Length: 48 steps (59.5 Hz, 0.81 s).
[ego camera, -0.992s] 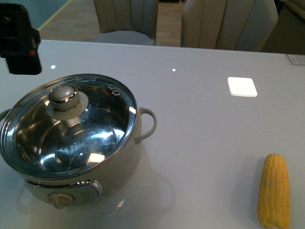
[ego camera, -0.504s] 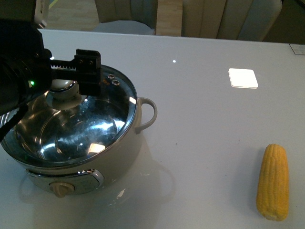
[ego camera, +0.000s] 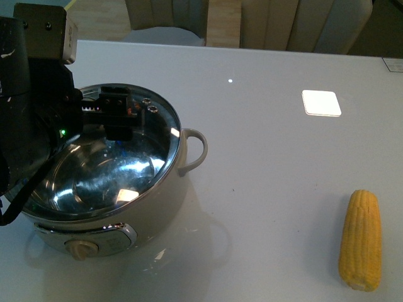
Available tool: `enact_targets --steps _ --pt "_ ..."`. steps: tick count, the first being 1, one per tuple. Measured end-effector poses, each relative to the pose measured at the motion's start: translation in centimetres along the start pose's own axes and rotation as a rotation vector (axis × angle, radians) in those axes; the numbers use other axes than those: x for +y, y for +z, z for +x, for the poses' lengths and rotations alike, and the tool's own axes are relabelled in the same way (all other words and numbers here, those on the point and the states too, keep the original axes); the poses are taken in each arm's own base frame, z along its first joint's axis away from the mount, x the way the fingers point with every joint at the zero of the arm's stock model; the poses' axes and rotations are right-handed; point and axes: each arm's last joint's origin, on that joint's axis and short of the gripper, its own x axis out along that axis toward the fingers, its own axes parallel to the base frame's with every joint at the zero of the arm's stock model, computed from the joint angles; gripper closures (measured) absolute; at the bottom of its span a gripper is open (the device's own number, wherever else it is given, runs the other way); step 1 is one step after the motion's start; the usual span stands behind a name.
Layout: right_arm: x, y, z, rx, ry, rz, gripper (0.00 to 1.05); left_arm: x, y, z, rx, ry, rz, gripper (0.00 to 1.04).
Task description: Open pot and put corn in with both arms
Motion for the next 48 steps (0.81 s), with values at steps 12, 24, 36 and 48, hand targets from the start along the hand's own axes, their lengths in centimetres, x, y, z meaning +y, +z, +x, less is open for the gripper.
enact_targets --steps 12,24,36,48 --pt "0.0 0.0 0.0 0.000 0.000 0.000 0.09 -0.2 -0.6 0.2 0.007 0.008 -0.027 0.61" --pt "0.0 0.0 0.0 0.000 0.000 0.000 0.09 -0.2 -0.6 0.3 0.006 0.021 -0.027 0.62" --pt "0.0 0.0 0.0 0.000 0.000 0.000 0.09 -0.2 0.1 0.1 0.008 0.035 -0.007 0.63" --pt "0.0 0.0 0.0 0.000 0.000 0.000 0.09 0.2 1.7 -0.6 0.001 0.057 0.028 0.63"
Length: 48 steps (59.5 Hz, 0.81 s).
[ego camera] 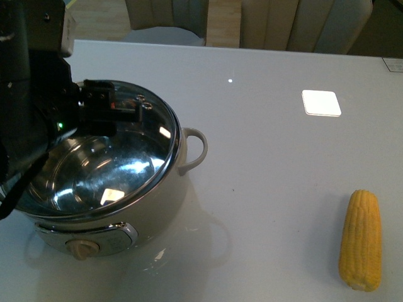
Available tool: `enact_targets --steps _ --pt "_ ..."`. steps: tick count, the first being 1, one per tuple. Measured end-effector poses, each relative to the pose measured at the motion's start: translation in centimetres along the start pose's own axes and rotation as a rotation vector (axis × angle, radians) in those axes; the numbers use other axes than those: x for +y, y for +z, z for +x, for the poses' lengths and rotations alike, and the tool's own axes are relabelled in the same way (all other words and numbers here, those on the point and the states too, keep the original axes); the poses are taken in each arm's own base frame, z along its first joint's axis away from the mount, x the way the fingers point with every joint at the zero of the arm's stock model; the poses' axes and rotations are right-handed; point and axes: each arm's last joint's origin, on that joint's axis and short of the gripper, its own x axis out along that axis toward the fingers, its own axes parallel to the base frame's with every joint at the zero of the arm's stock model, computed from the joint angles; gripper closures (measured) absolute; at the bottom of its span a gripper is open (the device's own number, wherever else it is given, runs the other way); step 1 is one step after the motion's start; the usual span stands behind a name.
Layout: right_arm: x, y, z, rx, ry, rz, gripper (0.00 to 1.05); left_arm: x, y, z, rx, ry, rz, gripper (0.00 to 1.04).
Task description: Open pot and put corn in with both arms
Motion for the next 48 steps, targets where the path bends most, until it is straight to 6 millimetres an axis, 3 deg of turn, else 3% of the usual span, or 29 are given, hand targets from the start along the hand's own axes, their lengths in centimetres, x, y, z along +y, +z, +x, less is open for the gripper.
enact_targets --steps 13,20,26,34,43,48 --pt "0.0 0.0 0.0 0.000 0.000 0.000 0.09 1.2 3.6 -1.3 -0.067 0.020 -0.017 0.63" --pt "0.0 0.0 0.0 0.000 0.000 0.000 0.09 2.9 5.8 -2.4 -0.127 0.012 -0.053 0.63" --pt "0.0 0.0 0.0 0.000 0.000 0.000 0.09 6.6 7.7 -3.2 -0.197 0.044 -0.109 0.63" --pt "0.0 0.0 0.0 0.000 0.000 0.000 0.09 11.1 8.2 -3.6 -0.240 0.104 -0.151 0.63" --pt "0.0 0.0 0.0 0.000 0.000 0.000 0.09 16.7 7.5 -3.8 -0.254 0.197 -0.187 0.63" --pt "0.0 0.0 0.0 0.000 0.000 0.000 0.09 21.0 5.5 -3.4 -0.253 0.292 -0.199 0.63"
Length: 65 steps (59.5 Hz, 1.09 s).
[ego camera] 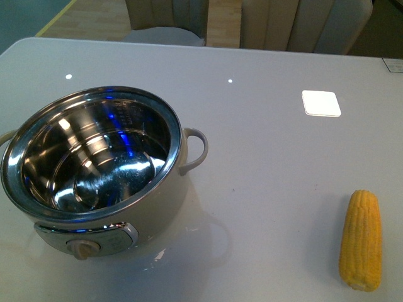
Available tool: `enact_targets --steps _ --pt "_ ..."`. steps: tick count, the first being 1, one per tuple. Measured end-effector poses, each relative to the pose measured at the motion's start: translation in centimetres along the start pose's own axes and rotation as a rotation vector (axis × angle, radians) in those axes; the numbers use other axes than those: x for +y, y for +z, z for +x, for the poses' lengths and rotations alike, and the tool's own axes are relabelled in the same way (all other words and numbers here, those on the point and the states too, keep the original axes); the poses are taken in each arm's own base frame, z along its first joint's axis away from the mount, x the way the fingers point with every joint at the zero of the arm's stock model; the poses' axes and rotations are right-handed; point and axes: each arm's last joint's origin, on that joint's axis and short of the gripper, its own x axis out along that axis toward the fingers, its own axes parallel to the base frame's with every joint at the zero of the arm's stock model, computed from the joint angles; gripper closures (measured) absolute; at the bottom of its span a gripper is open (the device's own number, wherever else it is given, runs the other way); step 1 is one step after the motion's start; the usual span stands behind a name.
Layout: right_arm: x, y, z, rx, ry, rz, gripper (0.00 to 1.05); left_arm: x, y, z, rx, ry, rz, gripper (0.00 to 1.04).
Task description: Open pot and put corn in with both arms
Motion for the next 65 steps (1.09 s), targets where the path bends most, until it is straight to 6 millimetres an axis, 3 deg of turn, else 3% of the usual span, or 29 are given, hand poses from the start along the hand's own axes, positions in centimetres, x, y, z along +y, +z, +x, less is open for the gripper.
enact_targets --steps 9,23,45,65 --pt "0.0 0.0 0.0 0.000 0.000 0.000 0.09 3.8 -3.6 1.3 0.061 0.091 -0.015 0.63" --pt "0.0 0.0 0.0 0.000 0.000 0.000 0.09 6.3 -9.0 2.6 0.142 0.152 -0.026 0.63" --pt "0.0 0.0 0.0 0.000 0.000 0.000 0.09 7.4 -14.3 5.2 0.230 0.233 -0.009 0.63" --pt "0.0 0.0 0.0 0.000 0.000 0.000 0.09 6.1 -17.1 6.7 0.236 0.155 -0.016 0.63"
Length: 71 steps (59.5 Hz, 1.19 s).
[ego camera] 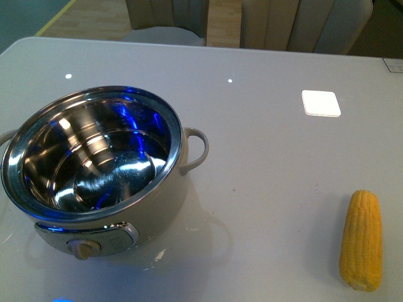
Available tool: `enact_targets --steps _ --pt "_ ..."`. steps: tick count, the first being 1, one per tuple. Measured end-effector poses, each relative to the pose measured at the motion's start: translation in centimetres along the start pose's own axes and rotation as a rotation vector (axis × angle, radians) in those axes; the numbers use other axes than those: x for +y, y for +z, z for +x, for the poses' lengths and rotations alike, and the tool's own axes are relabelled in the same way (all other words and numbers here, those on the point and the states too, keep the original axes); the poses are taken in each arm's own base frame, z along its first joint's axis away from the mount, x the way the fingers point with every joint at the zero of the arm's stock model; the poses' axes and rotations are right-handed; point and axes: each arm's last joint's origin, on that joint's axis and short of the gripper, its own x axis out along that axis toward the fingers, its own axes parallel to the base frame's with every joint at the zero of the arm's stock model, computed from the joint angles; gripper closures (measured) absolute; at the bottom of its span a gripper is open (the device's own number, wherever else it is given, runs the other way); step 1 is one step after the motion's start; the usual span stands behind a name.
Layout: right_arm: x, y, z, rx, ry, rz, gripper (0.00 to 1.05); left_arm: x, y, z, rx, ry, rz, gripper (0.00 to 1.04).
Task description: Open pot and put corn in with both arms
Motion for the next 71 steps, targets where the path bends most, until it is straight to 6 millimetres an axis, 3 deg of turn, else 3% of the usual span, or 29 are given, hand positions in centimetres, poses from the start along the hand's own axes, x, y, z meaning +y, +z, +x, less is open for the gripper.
enact_targets --steps 24,53,64,71 --pt "0.0 0.0 0.0 0.000 0.000 0.000 0.09 -1.5 -2.9 1.3 0.024 -0.062 0.035 0.63" --pt "0.0 0.0 0.0 0.000 0.000 0.000 0.09 -1.6 -4.3 1.6 0.044 -0.051 0.049 0.63" --pt "0.0 0.0 0.0 0.000 0.000 0.000 0.09 -1.7 -4.0 1.7 0.039 -0.050 0.050 0.34" --pt "0.0 0.0 0.0 0.000 0.000 0.000 0.09 -1.7 -2.7 1.4 0.014 -0.053 0.046 0.14"
